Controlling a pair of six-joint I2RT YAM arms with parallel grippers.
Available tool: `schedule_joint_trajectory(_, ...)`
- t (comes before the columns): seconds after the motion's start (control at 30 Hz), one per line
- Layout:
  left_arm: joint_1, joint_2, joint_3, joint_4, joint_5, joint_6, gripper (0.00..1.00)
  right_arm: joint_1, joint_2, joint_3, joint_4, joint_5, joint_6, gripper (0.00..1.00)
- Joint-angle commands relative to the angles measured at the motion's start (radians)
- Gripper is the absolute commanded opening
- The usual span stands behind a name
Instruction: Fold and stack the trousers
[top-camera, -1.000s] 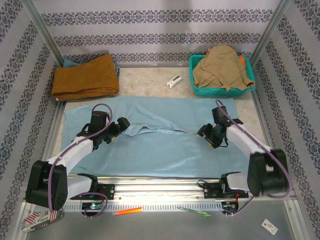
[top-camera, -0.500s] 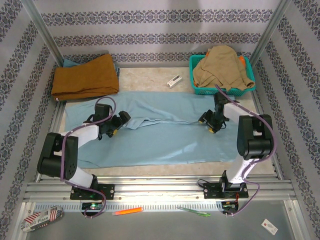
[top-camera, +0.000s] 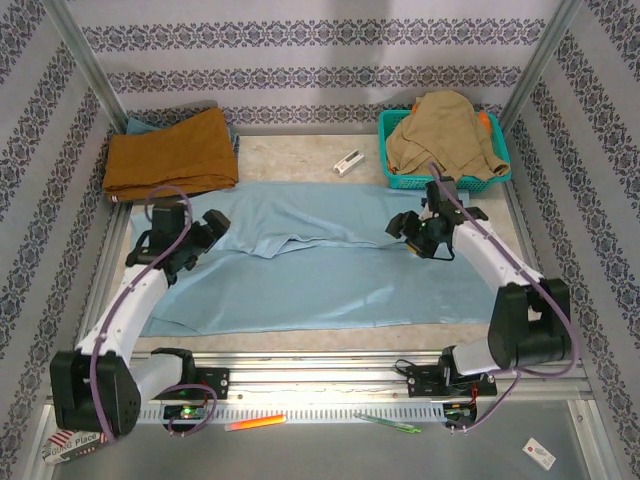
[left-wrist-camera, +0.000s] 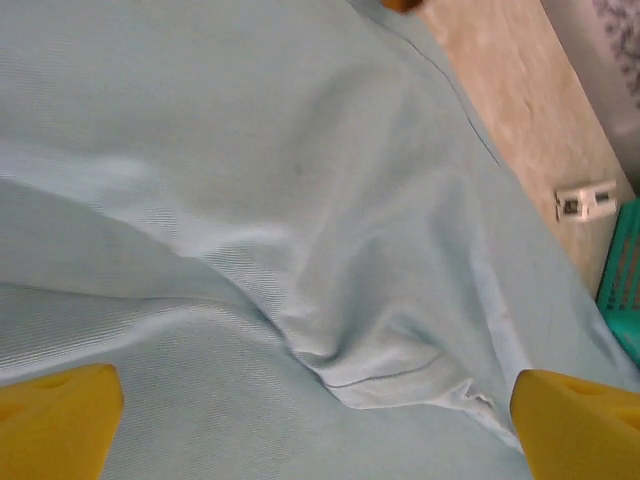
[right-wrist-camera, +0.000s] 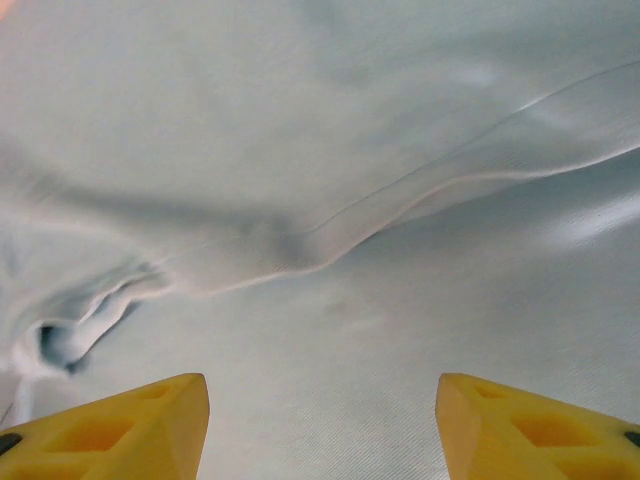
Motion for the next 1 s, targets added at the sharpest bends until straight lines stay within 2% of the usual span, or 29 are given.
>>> schedule_joint_trajectory(0.0, 0.064, -0.074, -0.045, -0.22, -0.038, -0.041, 0.99, 0.054, -0.056, -0.046, -0.019, -0.03, -0.012, 0.62)
schedule_joint_trajectory(0.17, 0.165, -0.219, -0.074, -0.449, -0.17, -0.061, 0.94, 0.106, -0.12, -0.076, 0.0, -0.048, -0.015, 0.62)
schedule_joint_trajectory(0.3, 0.26, -0.296, -0.117, -0.496, -0.204, -0.076, 0.93, 0.114, -0.13, -0.089, 0.019, -0.071, -0.029, 0.63)
schedule_joint_trajectory(0.4, 0.338, -0.278, -0.146, -0.543, -0.215, -0.099, 0.92, 0.114, -0.124, -0.096, 0.029, -0.094, -0.041, 0.63)
schedule_joint_trajectory(0.63, 0.424, -0.206, -0.131, -0.692, -0.45, -0.241, 0.94, 0.115, -0.101, -0.11, 0.044, -0.145, -0.064, 0.63)
schedule_joint_trajectory(0.73, 0.456, -0.187, -0.156, -0.658, -0.45, -0.281, 0.92, 0.12, -0.092, -0.106, 0.039, -0.153, -0.074, 0.63)
schedule_joint_trajectory(0.9, 0.478, -0.191, -0.262, -0.476, -0.378, -0.284, 0.77, 0.129, -0.092, -0.1, 0.027, -0.148, -0.075, 0.63)
schedule_joint_trajectory(0.97, 0.48, -0.193, -0.3, -0.422, -0.386, -0.285, 0.76, 0.132, -0.099, -0.099, 0.022, -0.143, -0.073, 0.63)
